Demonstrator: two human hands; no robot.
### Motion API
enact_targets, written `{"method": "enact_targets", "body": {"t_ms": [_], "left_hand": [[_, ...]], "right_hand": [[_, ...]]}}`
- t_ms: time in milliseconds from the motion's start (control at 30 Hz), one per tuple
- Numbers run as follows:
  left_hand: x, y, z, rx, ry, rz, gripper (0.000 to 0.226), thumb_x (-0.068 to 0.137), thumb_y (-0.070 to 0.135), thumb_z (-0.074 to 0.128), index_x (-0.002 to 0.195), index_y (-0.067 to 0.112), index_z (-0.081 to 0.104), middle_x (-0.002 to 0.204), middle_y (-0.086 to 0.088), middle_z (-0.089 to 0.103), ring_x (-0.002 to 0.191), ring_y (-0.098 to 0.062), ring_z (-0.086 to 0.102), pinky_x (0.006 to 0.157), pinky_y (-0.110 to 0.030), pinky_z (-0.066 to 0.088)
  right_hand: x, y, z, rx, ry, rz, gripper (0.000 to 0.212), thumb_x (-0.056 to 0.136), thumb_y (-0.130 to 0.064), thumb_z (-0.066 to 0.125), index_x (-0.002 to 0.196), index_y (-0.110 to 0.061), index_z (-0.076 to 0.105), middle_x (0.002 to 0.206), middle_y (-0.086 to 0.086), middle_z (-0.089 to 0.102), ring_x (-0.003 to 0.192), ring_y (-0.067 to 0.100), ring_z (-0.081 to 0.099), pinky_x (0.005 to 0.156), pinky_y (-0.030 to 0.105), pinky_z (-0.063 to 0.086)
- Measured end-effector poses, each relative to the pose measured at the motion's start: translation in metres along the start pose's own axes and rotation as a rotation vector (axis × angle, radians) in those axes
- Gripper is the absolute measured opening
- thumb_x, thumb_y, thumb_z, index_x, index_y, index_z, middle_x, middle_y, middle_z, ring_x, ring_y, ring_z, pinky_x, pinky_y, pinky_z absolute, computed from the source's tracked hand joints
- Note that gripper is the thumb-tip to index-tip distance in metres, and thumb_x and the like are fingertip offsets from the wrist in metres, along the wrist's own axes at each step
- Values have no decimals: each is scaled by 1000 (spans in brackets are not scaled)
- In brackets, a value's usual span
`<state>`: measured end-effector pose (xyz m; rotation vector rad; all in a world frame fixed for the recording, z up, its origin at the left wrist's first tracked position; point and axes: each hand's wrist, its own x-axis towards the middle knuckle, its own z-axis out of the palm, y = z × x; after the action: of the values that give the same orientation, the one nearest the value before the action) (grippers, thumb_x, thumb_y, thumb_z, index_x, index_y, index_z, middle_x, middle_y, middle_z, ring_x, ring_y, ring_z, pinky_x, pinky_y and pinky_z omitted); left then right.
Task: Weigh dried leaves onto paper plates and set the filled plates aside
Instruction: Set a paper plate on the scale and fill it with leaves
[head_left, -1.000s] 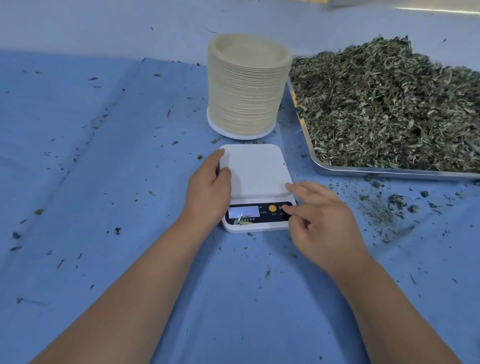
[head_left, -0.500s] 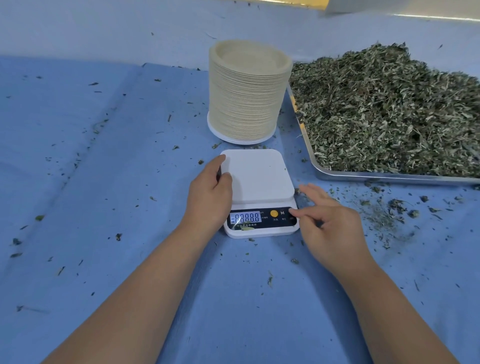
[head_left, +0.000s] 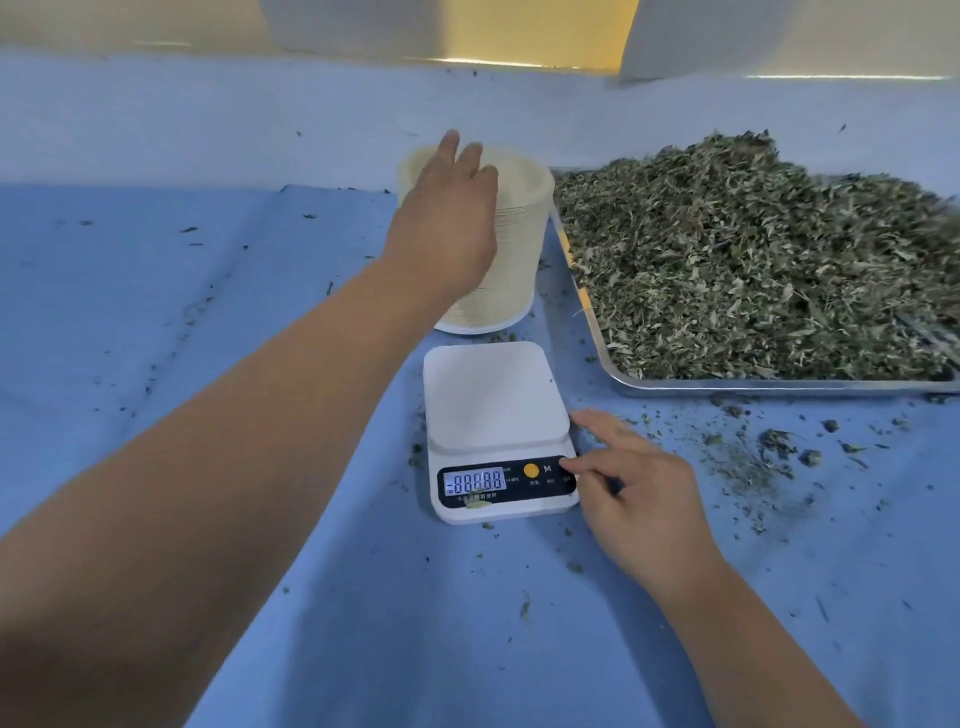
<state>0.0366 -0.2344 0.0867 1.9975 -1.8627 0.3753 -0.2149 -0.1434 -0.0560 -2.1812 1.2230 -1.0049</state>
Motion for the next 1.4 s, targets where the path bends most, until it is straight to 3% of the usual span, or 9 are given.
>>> {"method": "enact_targets", "body": {"t_ms": [100, 333, 533, 667, 833, 1100, 1200, 1300, 1400], "left_hand": [[13, -2, 2, 47, -92, 17, 41, 96, -5, 37, 129, 2, 60, 145, -17, 52, 154, -30, 25, 117, -48, 35], [16, -1, -2, 36, -105, -9, 23, 108, 13, 40, 115, 6, 61, 107, -16, 59, 114, -39, 55, 108, -50, 44], [16, 2, -13, 12, -77, -51, 25, 106, 15, 42, 114, 8, 64, 100, -14, 61, 86, -30, 49, 71, -35, 37], [15, 1, -18, 15, -37, -30, 25, 103, 8, 43, 117, 7, 64, 101, -15, 61, 97, -37, 58, 73, -38, 41], [12, 3, -24, 84, 100, 63, 27, 95, -3, 43, 117, 0, 57, 109, -19, 60, 94, -37, 55, 71, -41, 35], [-15, 12, -23, 12, 307, 147, 25, 97, 1, 39, 110, 0, 60, 107, -18, 60, 96, -36, 51, 93, -47, 36], [-45, 22, -23, -43, 334, 212, 26, 102, 6, 39, 112, 1, 63, 110, -18, 62, 110, -39, 57, 110, -58, 35], [-78, 30, -19, -41, 374, 324, 22, 102, 4, 45, 114, 2, 64, 117, -15, 64, 126, -36, 57, 116, -61, 30], [-107, 36, -15, 8, 416, 421, 20, 101, 4, 50, 111, 2, 67, 117, -13, 68, 130, -34, 58, 117, -62, 31]], "right_hand": [[0, 1, 0, 8, -11, 5, 28, 82, 6, 68, 92, -16, 83, 129, -18, 55, 129, -4, 48, 107, 2, 27], [0, 0, -2, 59, -36, 21, 28, 85, 3, 65, 90, -18, 83, 128, -28, 52, 128, -5, 51, 109, 15, 40], [1, 1, -2, 78, -39, 15, 27, 85, 3, 65, 92, -16, 82, 131, -22, 54, 125, -23, 40, 104, 0, 29], [1, -1, -3, 64, -46, 14, 27, 85, 2, 65, 91, -17, 83, 131, -22, 53, 128, -8, 48, 105, 3, 32], [2, -6, -5, 101, -55, 43, 27, 86, 1, 64, 89, -18, 83, 124, -39, 45, 118, 9, 65, 97, 30, 54], [4, -6, -5, 193, -19, 69, 32, 86, -2, 60, 92, -26, 81, 127, -25, 61, 105, -17, 60, 80, 5, 46], [8, -13, -6, 461, 65, 236, 32, 96, -9, 59, 101, -35, 77, 118, -30, 67, 111, -11, 60, 83, 6, 47], [25, -33, -18, 986, 143, 419, 23, 97, -24, 58, 116, -23, 70, 118, -5, 74, 111, 15, 69, 87, 30, 56], [51, -55, -37, 1384, 57, 555, 51, 92, -54, 59, 131, -22, 52, 117, 9, 74, 101, 34, 73, 65, 37, 61]]}}
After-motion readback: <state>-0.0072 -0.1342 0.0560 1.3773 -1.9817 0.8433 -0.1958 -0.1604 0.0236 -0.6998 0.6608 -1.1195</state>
